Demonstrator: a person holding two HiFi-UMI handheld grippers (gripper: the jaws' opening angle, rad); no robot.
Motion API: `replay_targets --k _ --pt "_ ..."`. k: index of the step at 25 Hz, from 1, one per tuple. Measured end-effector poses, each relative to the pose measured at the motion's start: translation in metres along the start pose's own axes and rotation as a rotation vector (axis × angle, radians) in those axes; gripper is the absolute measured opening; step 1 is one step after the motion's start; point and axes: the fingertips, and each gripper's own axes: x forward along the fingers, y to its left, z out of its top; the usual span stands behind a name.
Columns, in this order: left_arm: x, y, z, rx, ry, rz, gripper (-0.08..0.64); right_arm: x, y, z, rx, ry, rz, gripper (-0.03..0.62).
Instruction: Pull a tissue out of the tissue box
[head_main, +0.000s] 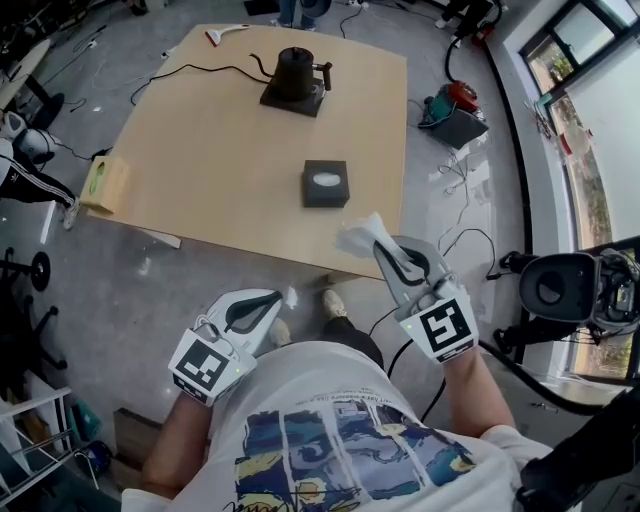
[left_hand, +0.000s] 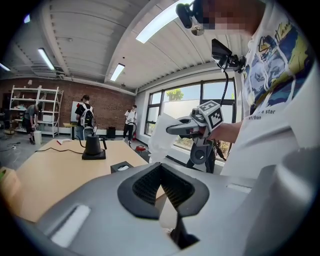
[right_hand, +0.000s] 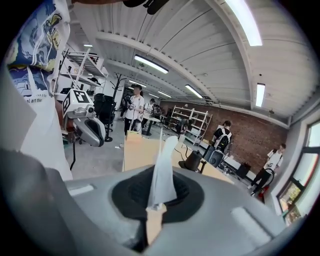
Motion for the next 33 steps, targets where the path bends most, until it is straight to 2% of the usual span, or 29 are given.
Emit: replay_targets --k 10,33 --pt "-0.008 0.001 -0.008 0.004 0.01 -0.002 0.006 -0.009 0.02 0.007 0.038 -0.015 0.01 0.003" --pt "-0.006 0.006 -0.016 -0.021 0.022 -0.026 0.006 -0.007 0.028 0.011 0.057 -0.021 -0.006 0.003"
